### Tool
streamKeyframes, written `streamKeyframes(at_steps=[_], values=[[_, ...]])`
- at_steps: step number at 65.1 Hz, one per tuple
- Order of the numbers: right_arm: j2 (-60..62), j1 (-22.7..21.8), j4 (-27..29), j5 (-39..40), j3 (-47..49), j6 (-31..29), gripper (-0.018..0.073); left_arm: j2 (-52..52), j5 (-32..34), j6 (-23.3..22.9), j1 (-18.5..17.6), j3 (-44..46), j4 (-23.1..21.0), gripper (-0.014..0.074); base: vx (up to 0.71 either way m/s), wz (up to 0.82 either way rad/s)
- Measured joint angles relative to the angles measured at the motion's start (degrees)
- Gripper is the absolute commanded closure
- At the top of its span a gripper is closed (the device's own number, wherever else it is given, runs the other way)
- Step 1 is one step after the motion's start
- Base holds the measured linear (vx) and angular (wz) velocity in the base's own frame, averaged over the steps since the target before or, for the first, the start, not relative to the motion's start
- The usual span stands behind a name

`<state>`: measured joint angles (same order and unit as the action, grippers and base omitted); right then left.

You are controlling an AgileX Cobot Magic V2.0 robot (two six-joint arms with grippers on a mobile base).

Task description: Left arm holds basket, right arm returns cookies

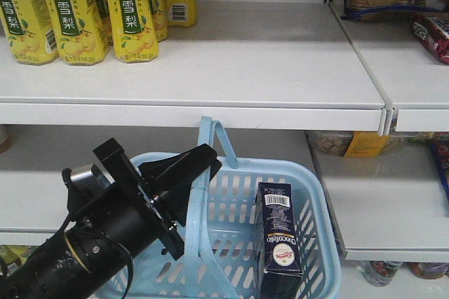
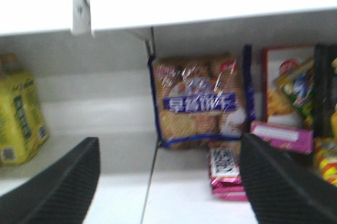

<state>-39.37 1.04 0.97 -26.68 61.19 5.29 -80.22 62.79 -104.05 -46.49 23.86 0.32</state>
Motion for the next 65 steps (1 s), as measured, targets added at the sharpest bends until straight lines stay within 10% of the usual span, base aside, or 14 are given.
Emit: streamKeyframes(at_steps=[25, 65], values=[[-8.3, 15.8, 2.1, -7.1, 0.1, 1.1, -0.001, 0.0, 0.0, 0.0, 0.0, 0.0, 0.0, 0.0599, 0.0, 0.0], [-23.7, 34.8, 2.6, -27.2, 0.1, 25.5, -0.001, 0.0, 0.0, 0.0, 0.0, 0.0, 0.0, 0.0599, 0.0, 0.0]])
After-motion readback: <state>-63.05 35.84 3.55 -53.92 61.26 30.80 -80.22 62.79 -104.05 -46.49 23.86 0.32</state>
